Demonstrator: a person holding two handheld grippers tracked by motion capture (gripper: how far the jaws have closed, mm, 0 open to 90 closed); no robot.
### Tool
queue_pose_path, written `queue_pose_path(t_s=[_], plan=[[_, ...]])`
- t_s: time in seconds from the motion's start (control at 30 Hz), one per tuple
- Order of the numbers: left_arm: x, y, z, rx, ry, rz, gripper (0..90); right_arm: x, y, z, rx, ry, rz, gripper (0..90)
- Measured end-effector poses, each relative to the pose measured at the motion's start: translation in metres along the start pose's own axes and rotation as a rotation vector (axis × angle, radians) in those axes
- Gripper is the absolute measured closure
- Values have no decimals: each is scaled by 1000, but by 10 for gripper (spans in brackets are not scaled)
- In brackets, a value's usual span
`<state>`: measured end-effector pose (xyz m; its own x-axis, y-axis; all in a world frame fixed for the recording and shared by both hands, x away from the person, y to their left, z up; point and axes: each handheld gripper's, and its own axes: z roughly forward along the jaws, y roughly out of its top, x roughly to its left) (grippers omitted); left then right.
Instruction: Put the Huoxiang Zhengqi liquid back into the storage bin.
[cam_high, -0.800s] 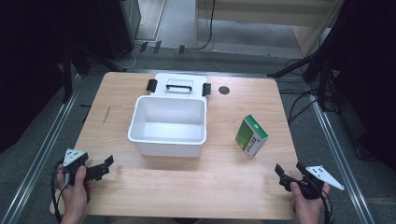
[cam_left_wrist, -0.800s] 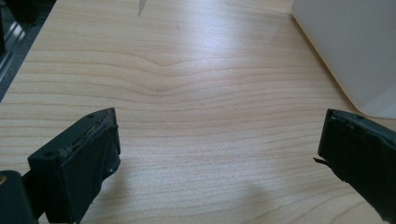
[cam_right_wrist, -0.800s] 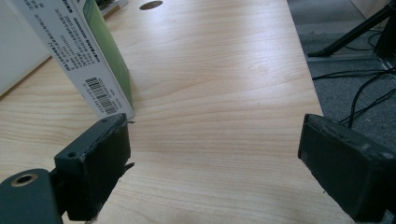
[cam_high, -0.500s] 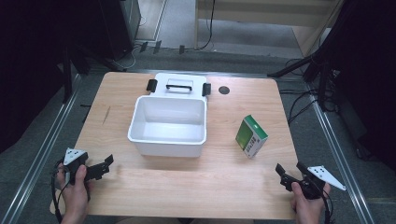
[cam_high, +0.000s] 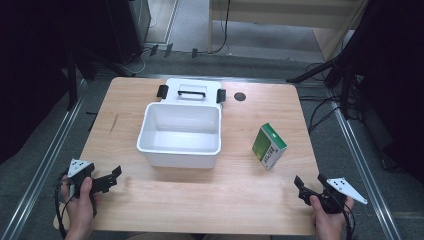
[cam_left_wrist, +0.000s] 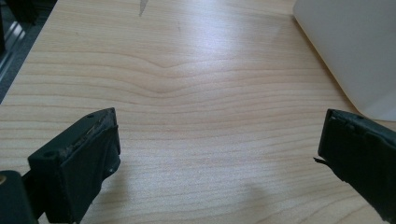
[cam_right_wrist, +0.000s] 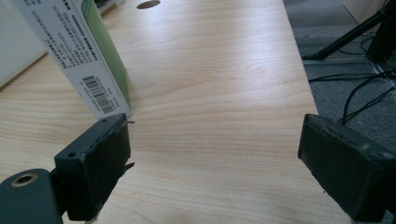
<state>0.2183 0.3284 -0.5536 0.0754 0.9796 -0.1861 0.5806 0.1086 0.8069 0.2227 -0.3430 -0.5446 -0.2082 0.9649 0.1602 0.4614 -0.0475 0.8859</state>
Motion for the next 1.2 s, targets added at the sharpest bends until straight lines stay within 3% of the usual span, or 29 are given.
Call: queue_pose_path(t_s=[0.1,0.27,0.5,0.73,1.0,1.2], plan=[[0,0,-1,0,-1,0,1,2,0,0,24,6,-19,93],[0,-1,-1,-4,2,-5,1,13,1,2,69,-36,-126,119],[1,-3,-4,-9,-4,-9,1,22,11,4,103,-19,-132,127],[1,-4,-6,-14,-4,-9,1,30,28,3,152,-21,-179,139],[2,-4,-6,-13,-6,-9,1,41,47,6,269,25,-246,167],[1,-4,-6,-11,-7,-8,1,54,62,10,405,33,-305,185]])
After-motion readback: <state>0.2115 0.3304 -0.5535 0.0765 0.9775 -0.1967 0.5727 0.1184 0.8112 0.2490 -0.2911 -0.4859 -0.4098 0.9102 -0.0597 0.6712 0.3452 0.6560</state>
